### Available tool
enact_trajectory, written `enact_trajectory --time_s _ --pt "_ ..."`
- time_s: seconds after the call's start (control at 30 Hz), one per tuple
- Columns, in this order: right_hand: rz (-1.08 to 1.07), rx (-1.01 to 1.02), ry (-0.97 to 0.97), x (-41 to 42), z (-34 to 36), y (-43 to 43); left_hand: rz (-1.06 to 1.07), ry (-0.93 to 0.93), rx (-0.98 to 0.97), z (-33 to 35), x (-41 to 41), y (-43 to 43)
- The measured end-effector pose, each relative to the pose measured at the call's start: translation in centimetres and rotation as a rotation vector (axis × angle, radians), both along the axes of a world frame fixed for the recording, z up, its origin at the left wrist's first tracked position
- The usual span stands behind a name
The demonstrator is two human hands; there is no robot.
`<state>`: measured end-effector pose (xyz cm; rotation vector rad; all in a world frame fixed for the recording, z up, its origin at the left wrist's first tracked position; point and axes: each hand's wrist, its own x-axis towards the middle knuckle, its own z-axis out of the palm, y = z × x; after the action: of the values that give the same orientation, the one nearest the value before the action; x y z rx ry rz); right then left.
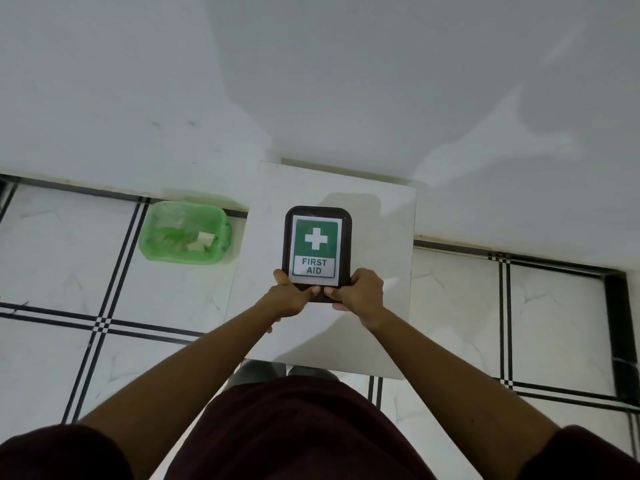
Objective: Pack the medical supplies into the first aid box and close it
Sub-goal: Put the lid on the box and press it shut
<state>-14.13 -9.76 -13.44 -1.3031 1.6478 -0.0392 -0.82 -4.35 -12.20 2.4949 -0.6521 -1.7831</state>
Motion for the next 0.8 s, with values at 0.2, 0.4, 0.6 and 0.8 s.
enact_trajectory --time_s 0.2,0.4,0.6,0.8 --pt "0.089 0.091 0.087 -0.3 0.9 -1.4 0.008 -0.174 -0.158 -0.4 0.6 -0.1" --pt "-0.299 0.085 -0.171 -0.5 1.2 -3.3 0.393 -0.093 -0.476 -0.3 3.7 -1.0" --pt "-0.269 -0.013 -0.099 0.1 0.0 -3.4 0.507 -0.06 -0.449 -1.1 4.8 -1.3" --pt "-0.108 -0.067 0.062 1.0 -0.8 -3.9 0.501 -0.148 -0.434 -1.5 4.3 -1.7"
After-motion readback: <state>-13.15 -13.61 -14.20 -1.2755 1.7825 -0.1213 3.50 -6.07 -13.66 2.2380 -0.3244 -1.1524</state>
